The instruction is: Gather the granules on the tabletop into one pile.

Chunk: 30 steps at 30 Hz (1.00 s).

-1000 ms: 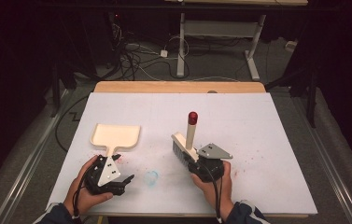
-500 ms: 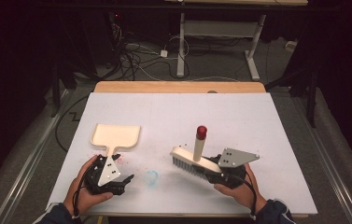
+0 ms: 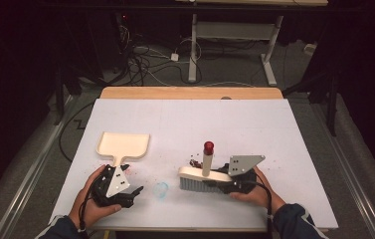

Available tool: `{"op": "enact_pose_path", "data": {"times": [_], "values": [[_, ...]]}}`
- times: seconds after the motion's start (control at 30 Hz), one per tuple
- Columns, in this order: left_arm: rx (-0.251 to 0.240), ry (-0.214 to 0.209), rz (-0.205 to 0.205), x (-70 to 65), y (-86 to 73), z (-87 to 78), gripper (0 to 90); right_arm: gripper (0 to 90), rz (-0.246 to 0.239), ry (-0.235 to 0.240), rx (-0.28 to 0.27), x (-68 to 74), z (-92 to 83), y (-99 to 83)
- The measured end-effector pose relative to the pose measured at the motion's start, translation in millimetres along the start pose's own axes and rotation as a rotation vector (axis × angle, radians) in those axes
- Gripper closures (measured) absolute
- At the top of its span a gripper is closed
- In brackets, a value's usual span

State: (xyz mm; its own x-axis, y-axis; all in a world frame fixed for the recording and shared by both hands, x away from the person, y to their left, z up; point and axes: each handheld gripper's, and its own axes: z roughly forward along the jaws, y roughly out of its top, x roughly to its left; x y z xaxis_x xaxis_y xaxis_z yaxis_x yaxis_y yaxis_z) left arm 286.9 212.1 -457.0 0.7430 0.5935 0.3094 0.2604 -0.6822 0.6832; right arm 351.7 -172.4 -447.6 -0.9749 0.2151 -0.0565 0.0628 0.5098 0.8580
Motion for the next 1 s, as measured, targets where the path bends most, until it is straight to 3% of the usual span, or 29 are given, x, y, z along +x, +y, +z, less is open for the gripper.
{"op": "enact_pose_path", "data": {"times": [0.13, 0.47, 0.57, 0.7, 0.77, 1.0], "values": [[0.000, -0.002, 0.000, -0.2, -0.5, 0.7, 19.1, 67.3, 0.033, 0.017, -0.015, -13.3, 5.6, -0.5], [0.008, -0.008, 0.004, -0.8, -0.3, 1.7, 19.1, 67.5, 0.010, -0.002, -0.054, -19.3, -0.1, 12.0], [0.009, -0.010, -0.001, -0.1, 0.0, 3.1, 19.1, 67.5, -0.023, -0.033, -0.084, -25.6, -5.5, 23.6], [0.014, -0.011, -0.007, 2.4, -0.6, 4.6, 19.1, 67.5, -0.039, -0.104, -0.107, -44.7, -8.1, 32.5], [0.017, -0.012, -0.011, 3.9, -1.0, 5.0, 19.1, 67.5, -0.041, -0.143, -0.088, -56.5, -4.2, 33.3], [0.015, -0.014, -0.016, 3.9, -1.4, 4.8, 19.1, 67.5, -0.014, -0.184, -0.022, -88.4, 27.4, 24.5]]}}
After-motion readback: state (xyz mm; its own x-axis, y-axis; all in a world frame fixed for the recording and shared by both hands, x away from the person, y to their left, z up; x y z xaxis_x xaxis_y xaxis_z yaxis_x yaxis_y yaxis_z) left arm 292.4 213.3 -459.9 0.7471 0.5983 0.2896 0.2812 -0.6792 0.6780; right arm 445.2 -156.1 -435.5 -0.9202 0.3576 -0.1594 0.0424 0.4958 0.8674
